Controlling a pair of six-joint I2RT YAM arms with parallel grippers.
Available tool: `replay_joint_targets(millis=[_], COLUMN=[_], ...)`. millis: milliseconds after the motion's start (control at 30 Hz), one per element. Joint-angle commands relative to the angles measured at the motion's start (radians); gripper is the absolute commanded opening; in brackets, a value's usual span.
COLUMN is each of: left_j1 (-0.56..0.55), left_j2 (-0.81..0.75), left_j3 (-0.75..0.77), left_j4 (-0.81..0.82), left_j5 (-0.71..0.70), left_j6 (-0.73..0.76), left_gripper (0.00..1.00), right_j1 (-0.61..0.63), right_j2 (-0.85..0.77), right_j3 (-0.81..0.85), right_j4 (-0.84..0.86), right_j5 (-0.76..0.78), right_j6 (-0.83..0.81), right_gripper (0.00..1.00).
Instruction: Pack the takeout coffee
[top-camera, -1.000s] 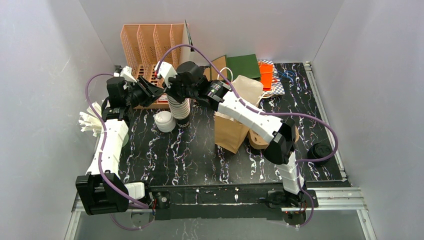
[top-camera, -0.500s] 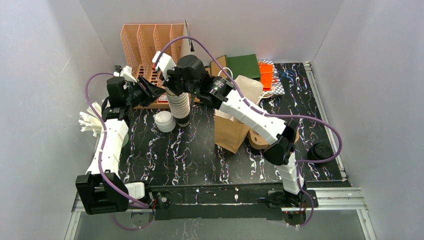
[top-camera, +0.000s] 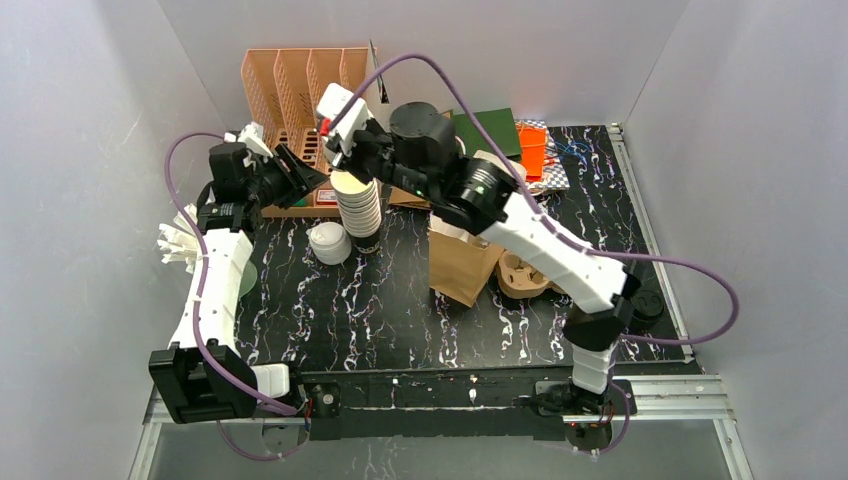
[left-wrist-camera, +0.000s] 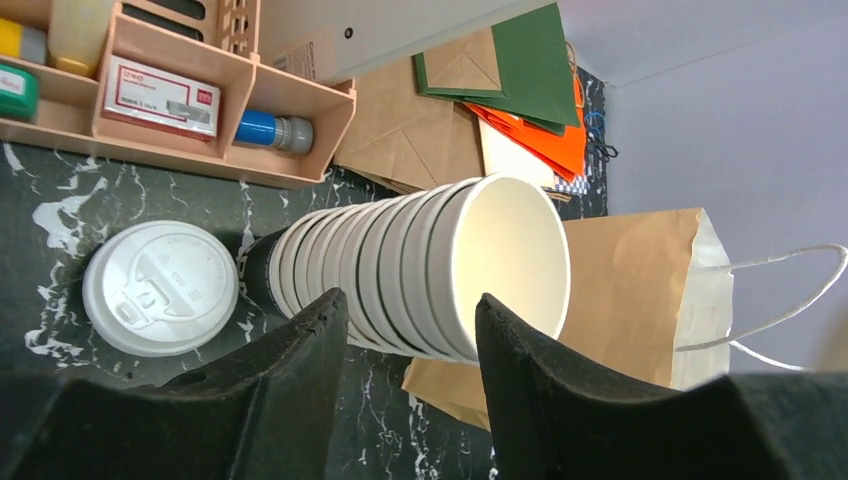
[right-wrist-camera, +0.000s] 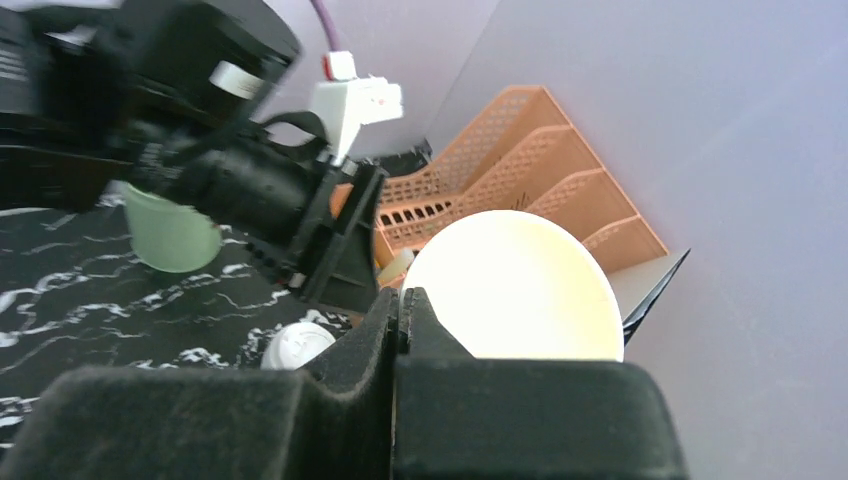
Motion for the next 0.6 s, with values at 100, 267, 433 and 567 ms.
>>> replay_joint_targets(millis=[100,267,433,567], left_j1=[0.004,0.006,0.006,0.006], left_j2=[-0.022,-0.125,-0.235,-0.301], left_j3=[0.113,0.06,-0.034,-0.156], left_j4=[-0.144,-0.149,-0.177,-0.177], left_j5=[-0.093,-0.28,-0.419,-0.488], left_j6=[0.107,0.116,0.132,0.099], left_gripper=[0.5,0.59,0.7,0.76], right_j1=[0.099,0.128,0.148,0.172], right_j2=[-0.176,-0.268,-0.351,-0.408], right_j3=[-0.119,-0.286,-0.496,-0.724], right_j4=[-0.038,-0.072,-0.049,0.052], right_j5=[0.03,0.037,0.039,0.043], right_j6=[0.086,0.233,0.362,0.455], right_gripper=[0.01,0.01,0.01,0.01])
